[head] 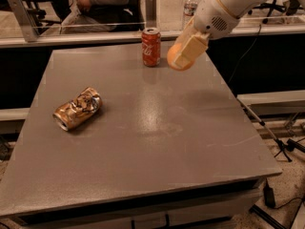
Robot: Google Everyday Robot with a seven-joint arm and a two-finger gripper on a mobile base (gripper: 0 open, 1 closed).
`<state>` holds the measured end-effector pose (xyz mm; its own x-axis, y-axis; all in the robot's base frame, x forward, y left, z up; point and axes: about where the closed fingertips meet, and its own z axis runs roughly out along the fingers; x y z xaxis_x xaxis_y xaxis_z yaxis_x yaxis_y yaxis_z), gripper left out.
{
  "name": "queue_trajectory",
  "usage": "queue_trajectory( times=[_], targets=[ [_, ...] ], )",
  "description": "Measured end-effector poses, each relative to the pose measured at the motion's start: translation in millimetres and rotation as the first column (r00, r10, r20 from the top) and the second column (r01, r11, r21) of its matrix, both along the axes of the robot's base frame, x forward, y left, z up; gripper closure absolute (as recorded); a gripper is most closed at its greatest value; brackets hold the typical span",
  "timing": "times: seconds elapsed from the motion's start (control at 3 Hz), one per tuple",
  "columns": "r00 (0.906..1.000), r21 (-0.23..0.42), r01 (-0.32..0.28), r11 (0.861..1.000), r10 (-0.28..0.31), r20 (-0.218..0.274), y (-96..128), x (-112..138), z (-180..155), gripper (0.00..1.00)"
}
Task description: Pick orange
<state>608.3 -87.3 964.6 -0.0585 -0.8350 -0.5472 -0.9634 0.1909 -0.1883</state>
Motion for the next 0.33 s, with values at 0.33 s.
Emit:
queue_trajectory(
  times=[0.33],
  targets=[
    [1.0,0.005,-0.001,1.0,0.001,0.0,0.7,-0.2,1.0,1.0]
  ],
)
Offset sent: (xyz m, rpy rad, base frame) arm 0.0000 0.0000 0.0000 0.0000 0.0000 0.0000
